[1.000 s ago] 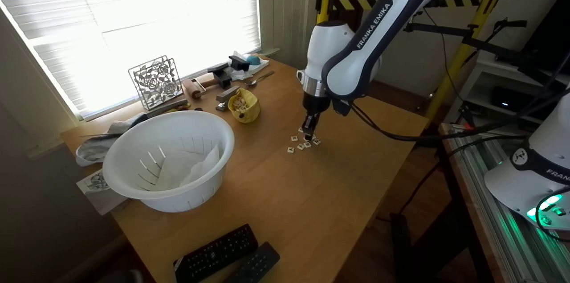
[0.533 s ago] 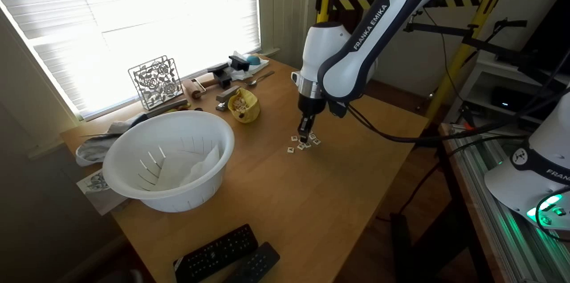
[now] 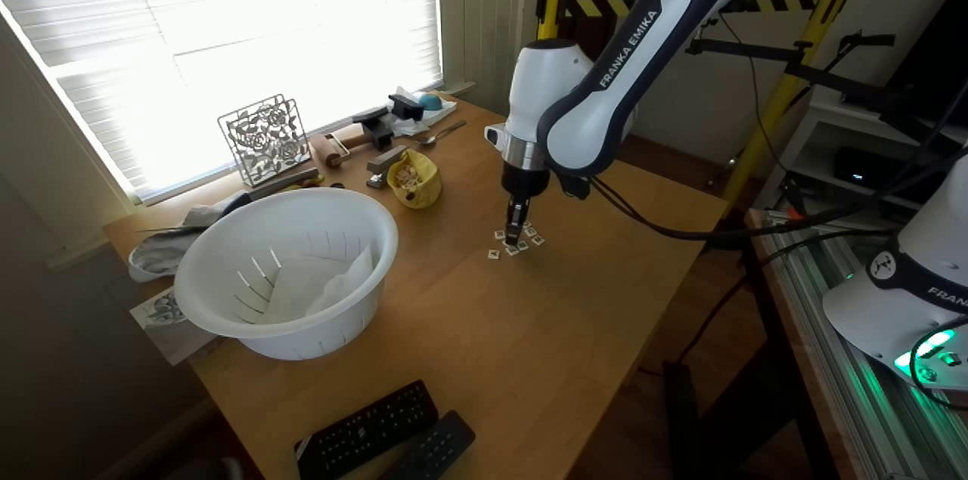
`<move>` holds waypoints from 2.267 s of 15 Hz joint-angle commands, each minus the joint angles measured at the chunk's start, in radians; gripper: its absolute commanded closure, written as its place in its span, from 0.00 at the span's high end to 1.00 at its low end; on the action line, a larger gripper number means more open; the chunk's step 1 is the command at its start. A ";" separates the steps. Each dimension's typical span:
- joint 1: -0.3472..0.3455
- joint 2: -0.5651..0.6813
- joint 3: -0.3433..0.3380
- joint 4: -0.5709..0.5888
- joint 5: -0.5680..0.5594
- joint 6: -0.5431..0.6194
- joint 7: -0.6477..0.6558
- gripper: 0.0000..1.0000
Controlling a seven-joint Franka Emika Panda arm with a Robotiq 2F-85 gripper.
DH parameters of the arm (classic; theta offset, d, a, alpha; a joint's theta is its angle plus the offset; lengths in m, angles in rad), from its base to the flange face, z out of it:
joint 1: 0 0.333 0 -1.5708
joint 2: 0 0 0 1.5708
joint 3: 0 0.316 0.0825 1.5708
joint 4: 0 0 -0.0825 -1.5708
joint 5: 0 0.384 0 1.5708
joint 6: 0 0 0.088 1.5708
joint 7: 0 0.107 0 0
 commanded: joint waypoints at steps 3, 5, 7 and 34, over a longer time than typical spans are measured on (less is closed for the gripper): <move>-0.010 0.055 0.025 0.023 -0.045 0.024 -0.103 0.00; -0.008 0.060 0.026 0.028 -0.057 0.027 -0.124 0.00; -0.008 0.065 0.027 0.031 -0.067 0.033 -0.139 0.00; -0.050 0.091 0.073 0.059 -0.121 0.024 -0.346 0.00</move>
